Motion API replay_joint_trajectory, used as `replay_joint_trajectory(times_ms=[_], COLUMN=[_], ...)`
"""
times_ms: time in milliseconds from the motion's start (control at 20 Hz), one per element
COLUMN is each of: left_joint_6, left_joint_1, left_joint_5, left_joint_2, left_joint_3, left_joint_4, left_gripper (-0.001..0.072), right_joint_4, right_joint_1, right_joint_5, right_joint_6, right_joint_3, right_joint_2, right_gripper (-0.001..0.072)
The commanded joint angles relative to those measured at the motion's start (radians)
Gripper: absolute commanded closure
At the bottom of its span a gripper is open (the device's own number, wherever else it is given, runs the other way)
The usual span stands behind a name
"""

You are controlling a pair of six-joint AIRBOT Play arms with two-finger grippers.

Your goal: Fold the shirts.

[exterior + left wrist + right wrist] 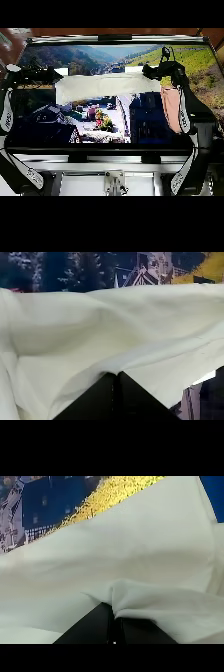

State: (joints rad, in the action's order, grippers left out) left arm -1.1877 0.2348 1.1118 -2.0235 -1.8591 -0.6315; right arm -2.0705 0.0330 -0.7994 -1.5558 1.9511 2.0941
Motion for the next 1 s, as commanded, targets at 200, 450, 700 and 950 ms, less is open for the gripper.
replay_joint_trajectory(times_ms=[200,450,700,950], left_joint_6=[-0.04,-0.036,-0.029,-0.025], left_joint_1=[-0.013,0.011,-0.011,-0.035], left_joint_5=[0.053,0.194,0.241,0.24], left_joint_2=[-0.065,-0.03,0.021,0.072], left_joint_3=[-0.032,-0.062,-0.063,-0.063], left_joint_4=[0.005,0.005,0.004,0.005], left_gripper=[0.0055,0.0063,0.0111,0.0111], right_joint_4=[0.016,0.225,0.105,0.079], right_joint_1=[-0.01,-0.11,-0.138,-0.093], right_joint_5=[-0.019,-0.166,-0.171,-0.138], right_joint_6=[-0.068,0.032,0.02,0.034], right_joint_3=[0.021,0.021,0.021,0.021], right_joint_2=[0.002,-0.08,-0.025,0.048], right_gripper=[0.0147,0.0045,0.0043,0.0042])
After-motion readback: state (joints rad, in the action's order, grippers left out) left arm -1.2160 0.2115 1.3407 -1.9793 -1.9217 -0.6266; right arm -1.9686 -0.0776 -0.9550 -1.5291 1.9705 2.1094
